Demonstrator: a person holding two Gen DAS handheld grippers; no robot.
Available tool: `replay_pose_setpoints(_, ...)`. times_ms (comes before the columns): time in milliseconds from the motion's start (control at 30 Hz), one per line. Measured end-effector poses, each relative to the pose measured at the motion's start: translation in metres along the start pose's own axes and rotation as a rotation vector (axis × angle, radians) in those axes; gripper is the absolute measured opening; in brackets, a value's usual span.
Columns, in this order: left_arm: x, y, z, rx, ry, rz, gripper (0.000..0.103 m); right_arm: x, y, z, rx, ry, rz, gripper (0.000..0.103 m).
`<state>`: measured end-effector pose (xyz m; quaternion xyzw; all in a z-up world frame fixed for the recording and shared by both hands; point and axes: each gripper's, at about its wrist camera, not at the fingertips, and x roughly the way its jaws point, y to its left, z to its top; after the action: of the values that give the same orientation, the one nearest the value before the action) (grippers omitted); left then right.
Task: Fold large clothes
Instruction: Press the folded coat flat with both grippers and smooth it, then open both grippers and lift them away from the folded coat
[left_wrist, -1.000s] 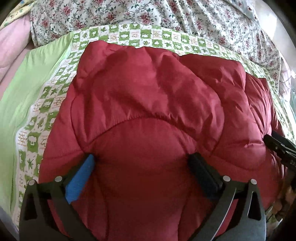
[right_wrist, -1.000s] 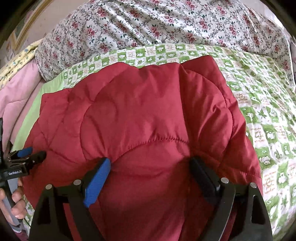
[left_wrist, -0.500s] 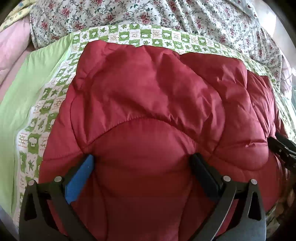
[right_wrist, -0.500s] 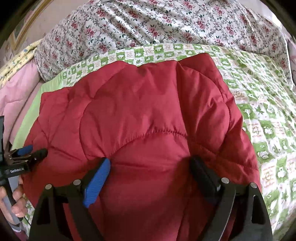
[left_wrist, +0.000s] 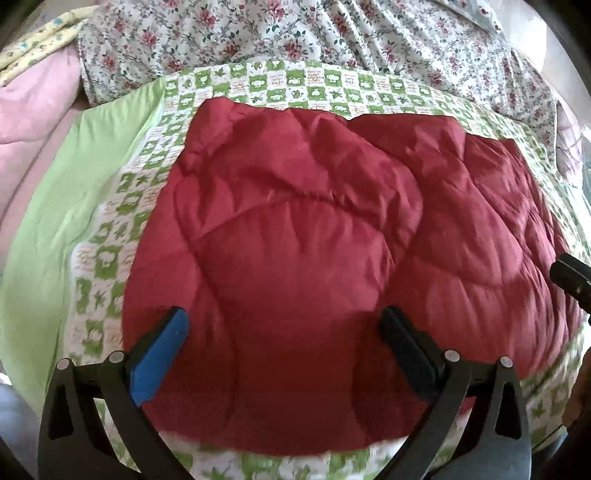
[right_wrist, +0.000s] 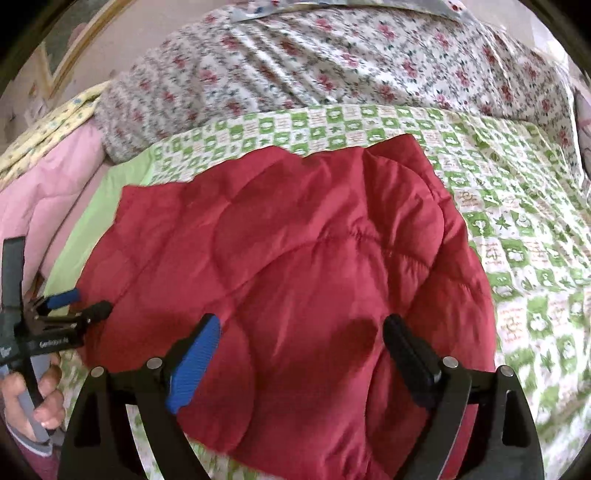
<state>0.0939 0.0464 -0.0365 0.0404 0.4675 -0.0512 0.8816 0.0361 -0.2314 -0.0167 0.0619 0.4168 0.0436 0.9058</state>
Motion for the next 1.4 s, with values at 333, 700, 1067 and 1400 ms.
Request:
replay_pose_setpoints(333,-0.029,-0.004,-0.042,0.027,-0.013,-0.013,0.103,-0.038,0.022,-0.051,-0.066,0.034,0.050,0.091)
replay_pose_setpoints(700,-0.032,-0.008,-0.091,0.064,0.044,0.045,0.103,-0.042,0.037,-0.099,-0.115,0.140,0.045,0.091)
replay_pose_setpoints(1067,-0.073,-0.016,-0.084,0.049,0.026,0.062,0.103,-0.070,0.049,-0.095,-0.131,0.113,0.001,0.094)
replay_pose_setpoints(1400,-0.092,-0.022,-0.064,0.053,-0.016,0.098,0.103,-0.080,0.063,-0.076,-0.147,0.071,-0.003,0.099)
